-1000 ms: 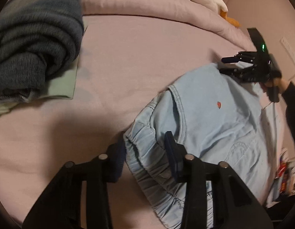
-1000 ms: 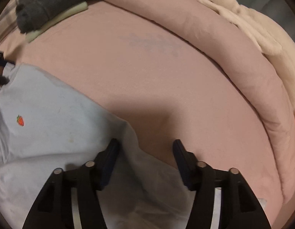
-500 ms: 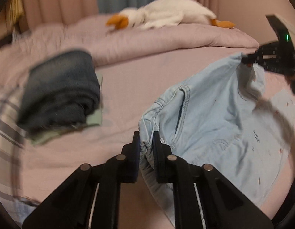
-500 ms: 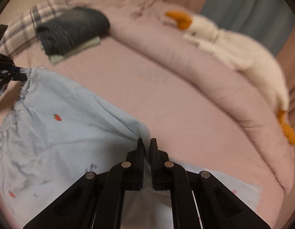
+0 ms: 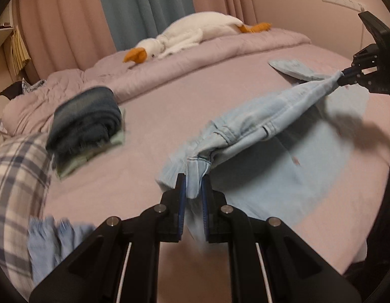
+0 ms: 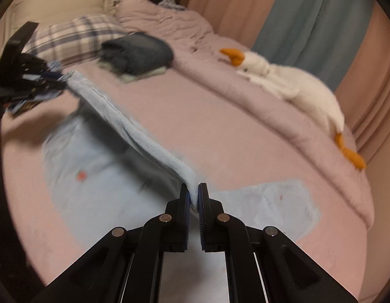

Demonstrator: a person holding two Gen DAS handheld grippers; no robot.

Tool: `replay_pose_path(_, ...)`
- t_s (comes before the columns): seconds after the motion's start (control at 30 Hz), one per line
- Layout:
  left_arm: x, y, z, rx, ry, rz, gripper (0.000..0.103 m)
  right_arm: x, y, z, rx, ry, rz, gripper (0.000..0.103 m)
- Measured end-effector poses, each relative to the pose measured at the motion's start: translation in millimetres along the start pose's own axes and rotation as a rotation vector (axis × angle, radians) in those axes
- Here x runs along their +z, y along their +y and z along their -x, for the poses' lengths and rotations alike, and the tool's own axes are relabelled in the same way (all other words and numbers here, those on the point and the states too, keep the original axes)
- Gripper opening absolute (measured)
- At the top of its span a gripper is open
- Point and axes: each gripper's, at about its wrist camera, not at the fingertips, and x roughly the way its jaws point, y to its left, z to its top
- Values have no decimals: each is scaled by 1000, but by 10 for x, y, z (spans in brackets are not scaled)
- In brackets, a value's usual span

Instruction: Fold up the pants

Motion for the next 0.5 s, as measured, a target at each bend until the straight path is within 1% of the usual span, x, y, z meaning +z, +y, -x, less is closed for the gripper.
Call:
replay_pose_path(0.13,-288,-202,-33,-10,33,26,11,-354,277,-49,18,69,20,6)
replay_pose_path(0.23,-389,-348,-7,3,29,6,11,-560,389,-113,29,101,9,6)
replay_pose_path(0.3,-439,-422,-40,30,42,-44,11,-611,409,-126,31,104,-1,6)
replay_pose_path(0.37,-488,-446,-108,32,73,-58,11,-630,384,-126,22,102,-8,6)
replay_pose_path(0.43,-508,-442,-152,38,84,-70,11,-687,411,-146,35,107,-27,6)
replay_pose_path(0.5,-519,-429,-199,42,97,-71,11,-719,492,-187,33,126,-3,6)
